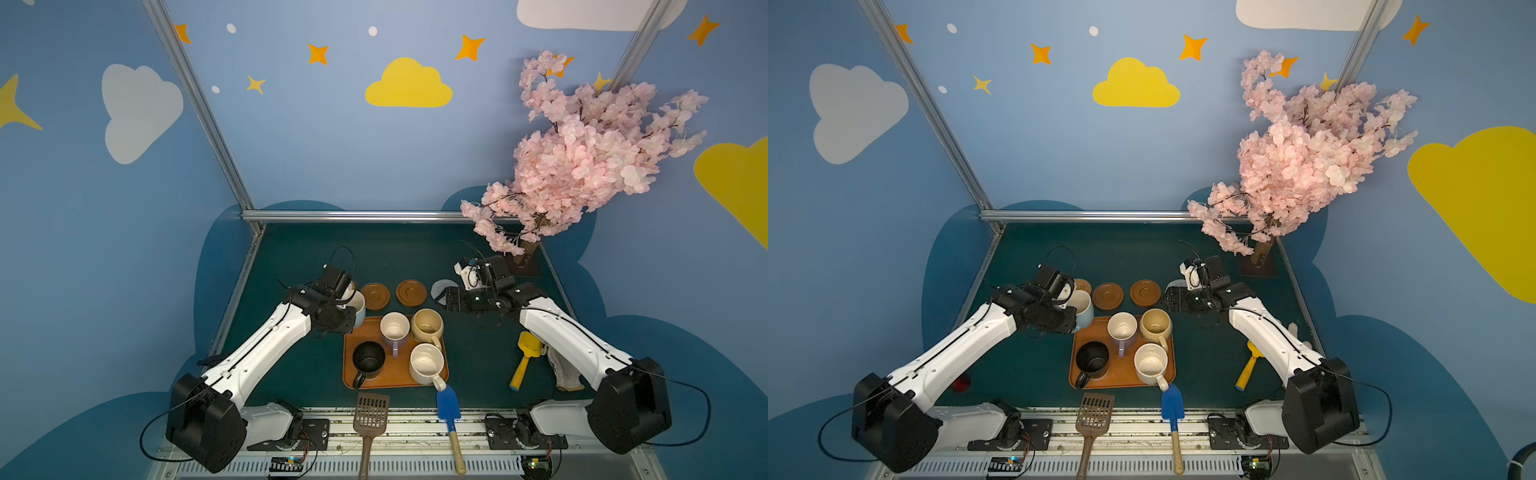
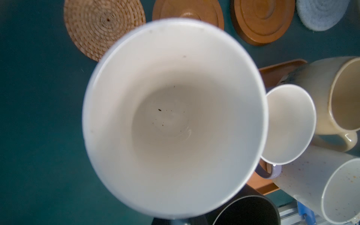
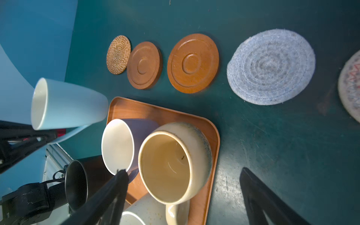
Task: Place cups on coasters
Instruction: Pick up the cup from the tray.
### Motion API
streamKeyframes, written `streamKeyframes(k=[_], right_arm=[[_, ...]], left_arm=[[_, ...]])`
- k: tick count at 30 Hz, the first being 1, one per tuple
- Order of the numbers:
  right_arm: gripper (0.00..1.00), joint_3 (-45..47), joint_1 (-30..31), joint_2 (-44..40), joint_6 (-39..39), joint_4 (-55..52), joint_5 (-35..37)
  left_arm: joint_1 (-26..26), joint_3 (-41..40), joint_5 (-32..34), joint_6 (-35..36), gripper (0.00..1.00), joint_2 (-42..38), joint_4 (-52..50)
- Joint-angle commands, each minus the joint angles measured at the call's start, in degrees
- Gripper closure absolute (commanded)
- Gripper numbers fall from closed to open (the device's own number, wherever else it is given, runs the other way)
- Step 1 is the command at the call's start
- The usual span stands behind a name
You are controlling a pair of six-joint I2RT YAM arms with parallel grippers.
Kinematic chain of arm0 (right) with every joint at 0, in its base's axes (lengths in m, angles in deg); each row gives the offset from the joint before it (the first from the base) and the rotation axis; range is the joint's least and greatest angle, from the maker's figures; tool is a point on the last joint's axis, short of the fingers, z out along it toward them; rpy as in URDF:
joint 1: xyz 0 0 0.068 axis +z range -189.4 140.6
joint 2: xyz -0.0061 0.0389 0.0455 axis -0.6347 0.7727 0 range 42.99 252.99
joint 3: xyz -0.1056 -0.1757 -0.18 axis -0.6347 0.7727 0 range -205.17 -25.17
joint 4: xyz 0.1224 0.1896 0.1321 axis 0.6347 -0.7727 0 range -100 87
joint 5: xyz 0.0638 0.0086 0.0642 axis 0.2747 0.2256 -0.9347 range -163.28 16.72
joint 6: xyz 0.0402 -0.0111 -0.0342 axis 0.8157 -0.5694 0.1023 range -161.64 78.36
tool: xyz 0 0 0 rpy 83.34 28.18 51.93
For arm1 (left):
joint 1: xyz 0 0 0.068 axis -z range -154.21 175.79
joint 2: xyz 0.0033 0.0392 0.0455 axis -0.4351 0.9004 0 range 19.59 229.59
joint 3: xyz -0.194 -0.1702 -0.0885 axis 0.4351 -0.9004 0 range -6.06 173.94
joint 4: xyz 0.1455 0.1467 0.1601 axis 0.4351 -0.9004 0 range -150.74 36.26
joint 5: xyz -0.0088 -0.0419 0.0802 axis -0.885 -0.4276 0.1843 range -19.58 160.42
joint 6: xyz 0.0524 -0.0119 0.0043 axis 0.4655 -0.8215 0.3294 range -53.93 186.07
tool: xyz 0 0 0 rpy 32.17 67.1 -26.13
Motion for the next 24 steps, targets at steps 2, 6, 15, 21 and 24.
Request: streamKeyframes(k=[2, 6, 15, 21, 24], right_arm=[[0.1, -1.5, 0.3, -2.1, 0.0, 2.0, -0.6], [0.1, -2.0, 0.4, -1.8, -0.4, 2.3, -1.3], [0.1, -1.0, 0.3, -3.3, -0.3, 2.1, -1.1], [0.1, -0.2, 0.4, -3.8, 0.0, 2.1, -0.9], [0.1, -0.3, 0.3, -4.1, 0.0, 2.1, -0.8]], left_arm=[[-2.4, 5.3, 3.6, 4.0, 0.96, 4.5, 2.5], [-5.0, 9.1, 4.7, 6.2, 0.96, 10.8, 3.6], [-10.0, 16.0, 5.5, 8.7, 0.96, 19.9, 10.1], [-10.3, 17.2, 5.8, 9.0, 0.96, 24.0, 12.8], [-10.5, 16.8, 6.2, 8.8, 0.96, 25.1, 13.4]])
